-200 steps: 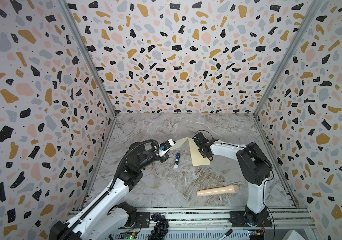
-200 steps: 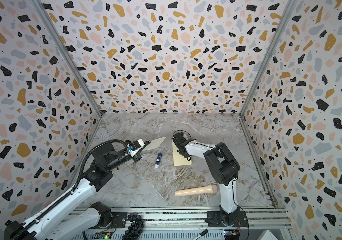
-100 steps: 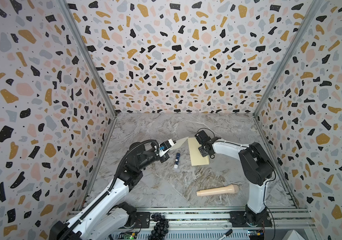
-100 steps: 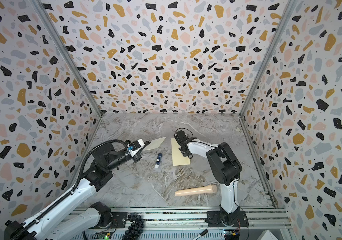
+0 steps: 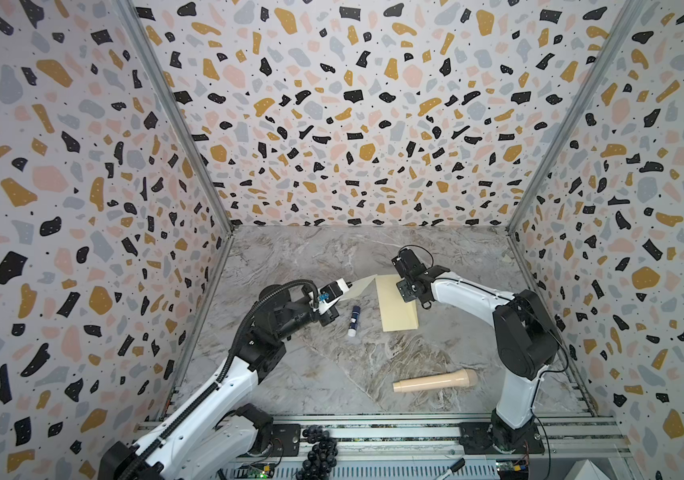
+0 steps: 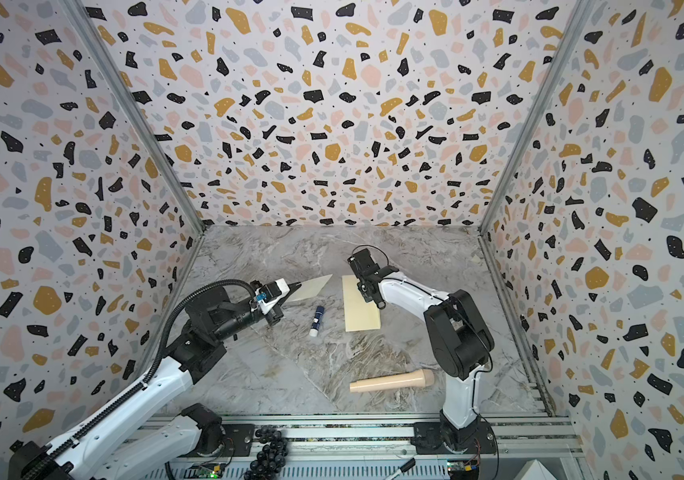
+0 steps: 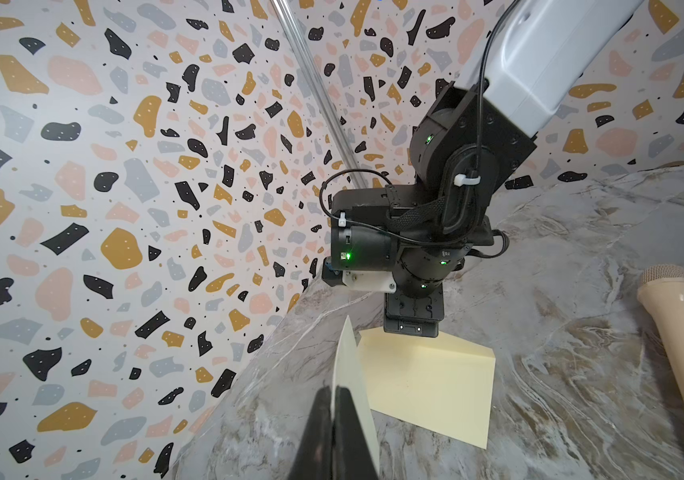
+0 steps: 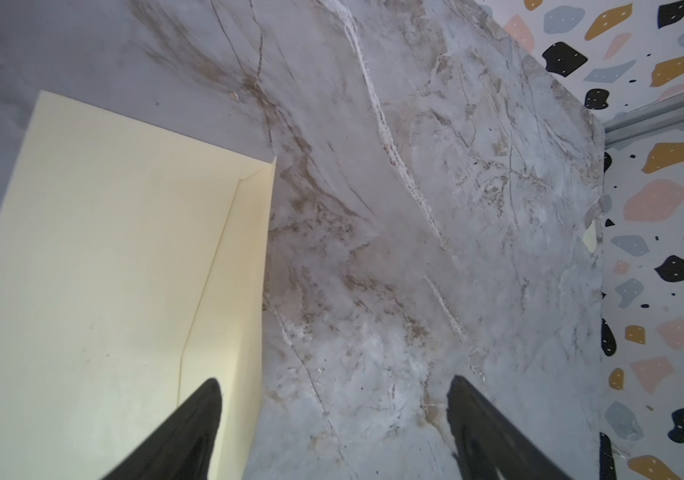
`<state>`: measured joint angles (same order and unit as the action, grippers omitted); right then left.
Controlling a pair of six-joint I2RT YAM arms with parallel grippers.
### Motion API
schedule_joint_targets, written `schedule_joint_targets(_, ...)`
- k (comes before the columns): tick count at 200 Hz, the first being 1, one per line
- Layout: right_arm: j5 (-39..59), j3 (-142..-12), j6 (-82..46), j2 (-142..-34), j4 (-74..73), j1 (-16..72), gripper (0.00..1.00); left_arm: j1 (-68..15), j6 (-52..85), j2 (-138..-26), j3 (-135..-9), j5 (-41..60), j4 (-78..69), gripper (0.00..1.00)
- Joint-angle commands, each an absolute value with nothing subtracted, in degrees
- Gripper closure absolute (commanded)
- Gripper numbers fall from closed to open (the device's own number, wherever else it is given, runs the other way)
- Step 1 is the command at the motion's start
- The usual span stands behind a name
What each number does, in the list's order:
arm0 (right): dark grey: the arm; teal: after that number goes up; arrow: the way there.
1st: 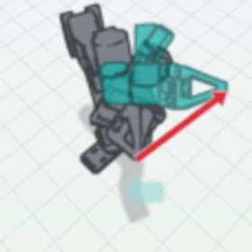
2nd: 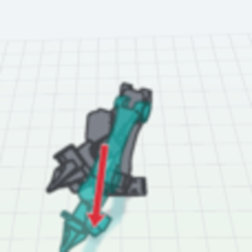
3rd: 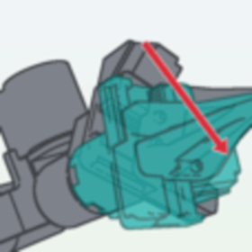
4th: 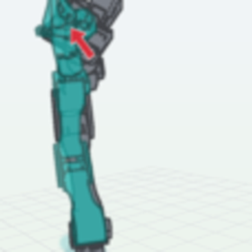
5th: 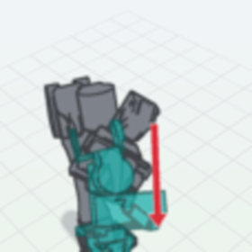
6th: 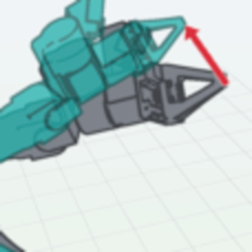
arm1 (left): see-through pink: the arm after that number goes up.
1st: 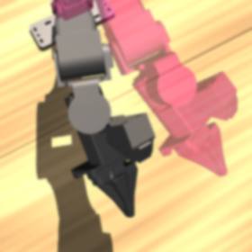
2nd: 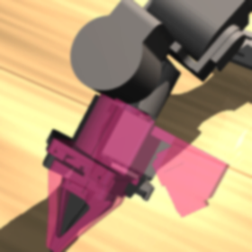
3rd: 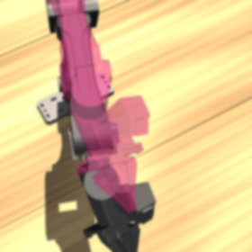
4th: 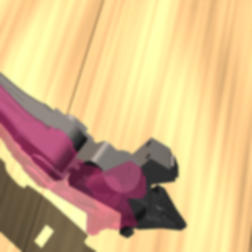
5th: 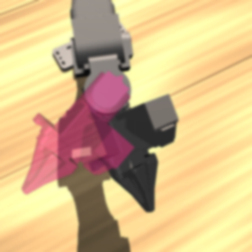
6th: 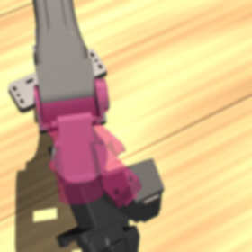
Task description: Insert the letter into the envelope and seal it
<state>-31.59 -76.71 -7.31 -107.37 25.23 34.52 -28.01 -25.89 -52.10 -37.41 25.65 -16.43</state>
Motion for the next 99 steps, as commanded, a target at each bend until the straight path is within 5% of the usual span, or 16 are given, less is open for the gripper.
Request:
schedule_joint_targets(1, -35.49, -77.99, -6.34, -108.21, 27.82, 34.60, 0.14, -27.82, -25.64, -52.01, -36.96, 26.49, -19.42, 1.00)
schedule_joint_targets(99, -33.00, -76.36, -6.76, -112.42, 28.92, 32.44, 0.14, -27.77, -25.66, -52.34, -36.95, 26.46, -19.25, 1.00)
